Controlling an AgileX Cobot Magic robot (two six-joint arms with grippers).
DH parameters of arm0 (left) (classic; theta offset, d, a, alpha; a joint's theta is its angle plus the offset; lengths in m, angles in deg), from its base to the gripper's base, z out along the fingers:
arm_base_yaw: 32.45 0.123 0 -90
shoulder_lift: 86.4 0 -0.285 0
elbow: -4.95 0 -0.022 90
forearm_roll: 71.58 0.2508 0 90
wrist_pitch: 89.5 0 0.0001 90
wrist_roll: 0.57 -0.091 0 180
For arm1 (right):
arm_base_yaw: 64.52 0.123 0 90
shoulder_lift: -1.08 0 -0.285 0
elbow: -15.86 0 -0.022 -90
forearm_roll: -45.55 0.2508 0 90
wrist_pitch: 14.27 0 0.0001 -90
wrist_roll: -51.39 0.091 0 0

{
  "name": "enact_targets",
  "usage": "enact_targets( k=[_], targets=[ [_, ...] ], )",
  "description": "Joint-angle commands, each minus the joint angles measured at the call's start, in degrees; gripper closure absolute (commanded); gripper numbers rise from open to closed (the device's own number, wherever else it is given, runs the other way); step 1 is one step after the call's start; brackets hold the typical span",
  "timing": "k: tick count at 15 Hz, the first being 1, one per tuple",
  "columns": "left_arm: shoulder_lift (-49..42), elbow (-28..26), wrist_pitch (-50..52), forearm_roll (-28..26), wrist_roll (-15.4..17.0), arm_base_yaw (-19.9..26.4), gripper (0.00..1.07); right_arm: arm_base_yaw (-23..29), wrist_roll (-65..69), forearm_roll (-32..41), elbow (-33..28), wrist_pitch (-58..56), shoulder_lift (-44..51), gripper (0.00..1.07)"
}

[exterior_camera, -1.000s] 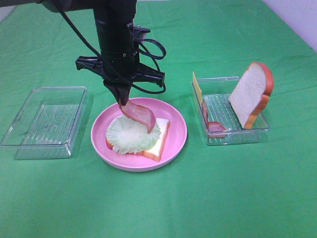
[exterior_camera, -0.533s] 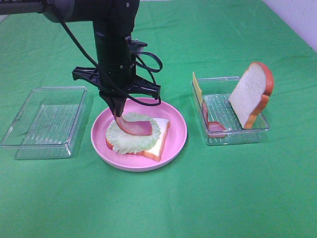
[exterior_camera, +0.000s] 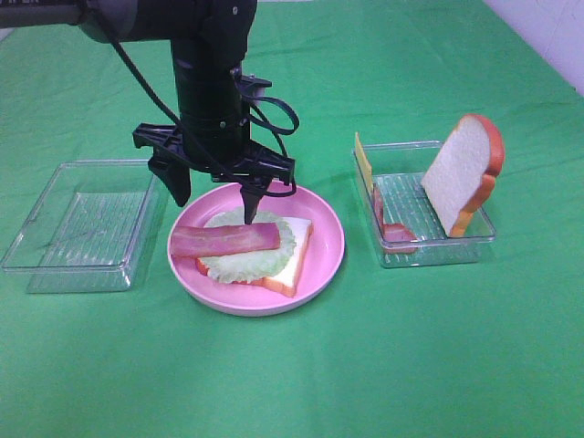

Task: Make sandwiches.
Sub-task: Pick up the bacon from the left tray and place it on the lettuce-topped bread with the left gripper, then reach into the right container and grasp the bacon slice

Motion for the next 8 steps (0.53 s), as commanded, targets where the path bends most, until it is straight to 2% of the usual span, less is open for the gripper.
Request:
enact_targets(
  k=[1, 2, 8],
  targets=[
    [-1.83, -0.11, -3.95, 0.57, -3.72, -0.23, 0.21, -0.11, -0.8, -0.06, -0.29, 0.57, 0.8, 0.3],
    [-2.92, -0.17, -3.95, 1.03, -4.87, -0.23, 0.21, -0.11, -0.8, -0.06, -0.29, 0.57, 0.8, 0.3],
    [-13.29, -0.69, -3.9, 2.86, -5.27, 2.52, 0.21, -0.11, -0.8, -0.06, -0.29, 0.57, 0.8, 0.3]
  ],
)
